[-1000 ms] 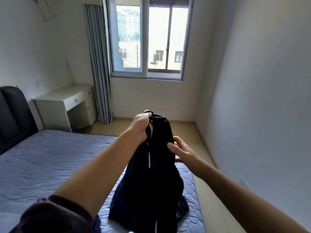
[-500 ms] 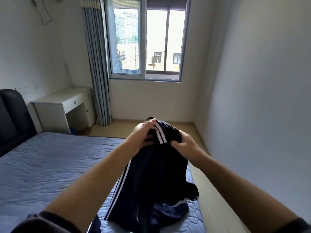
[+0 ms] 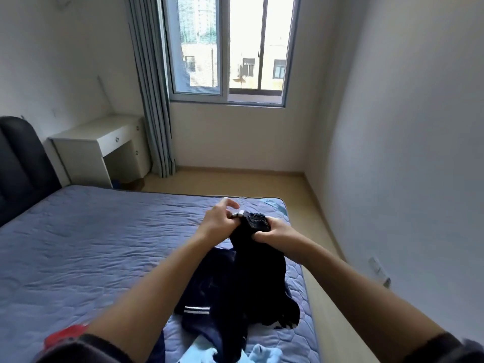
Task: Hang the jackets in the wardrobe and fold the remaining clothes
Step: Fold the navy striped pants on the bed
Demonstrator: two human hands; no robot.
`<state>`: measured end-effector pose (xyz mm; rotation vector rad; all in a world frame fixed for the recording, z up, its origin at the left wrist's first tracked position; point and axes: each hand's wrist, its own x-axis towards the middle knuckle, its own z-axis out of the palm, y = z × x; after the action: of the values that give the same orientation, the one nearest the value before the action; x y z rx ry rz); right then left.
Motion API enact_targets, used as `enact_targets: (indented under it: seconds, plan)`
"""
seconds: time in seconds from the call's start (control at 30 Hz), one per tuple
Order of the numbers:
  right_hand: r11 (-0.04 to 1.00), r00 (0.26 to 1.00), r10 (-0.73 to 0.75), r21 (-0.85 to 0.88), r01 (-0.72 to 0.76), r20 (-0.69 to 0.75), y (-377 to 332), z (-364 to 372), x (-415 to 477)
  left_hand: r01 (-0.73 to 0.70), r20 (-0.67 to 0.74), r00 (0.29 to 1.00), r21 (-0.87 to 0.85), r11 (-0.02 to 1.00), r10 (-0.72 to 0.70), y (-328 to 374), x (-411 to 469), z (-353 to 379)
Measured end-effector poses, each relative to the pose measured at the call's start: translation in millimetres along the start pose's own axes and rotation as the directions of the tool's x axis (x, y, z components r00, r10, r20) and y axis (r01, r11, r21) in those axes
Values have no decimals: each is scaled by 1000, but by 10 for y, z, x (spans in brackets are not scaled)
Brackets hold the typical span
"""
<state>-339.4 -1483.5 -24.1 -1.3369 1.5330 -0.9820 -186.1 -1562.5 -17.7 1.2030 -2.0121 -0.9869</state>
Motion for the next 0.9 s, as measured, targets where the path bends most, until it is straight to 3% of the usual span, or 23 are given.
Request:
enact_targets:
  seconds: [0.07,0.1,0.17,0.27,0.37,0.47,0.57,0.73,0.9]
  plan:
    - [999,999,4,-51,-2,46,116,48,12,-20,-51,998,313,949,38,28,13,49]
    - [995,1000,0,-97,3,26,174,67,27,-1,-107,993,385,923,45,65,13,61]
    - [971,998,2,-240,-19,-69,356,76,60,54,-221,975,392,918,37,145,30,42]
    - [849,978,137,-490,-198,-158,806,-8,31,122,-348,937,355,927,10,201,58,-165]
    - [724,907,377,-550,-415,-188,969,-332,-50,206,-294,954,519,830,-53,257,80,-512]
    - [763,885,435,-455,-459,-165,440,-778,80,307,-161,950,632,711,-267,396,125,-812]
    - [805,908,346,-422,-416,-236,-330,-1131,186,301,-93,947,585,753,-306,654,275,-1120]
    - [962,938,163,-162,-219,-305,-1265,-1413,246,272,-205,960,530,803,-190,1264,505,-1655]
    - [975,854,-142,-222,32,-500,-2187,-1709,348,237,-347,933,402,884,-93,1795,678,-2112]
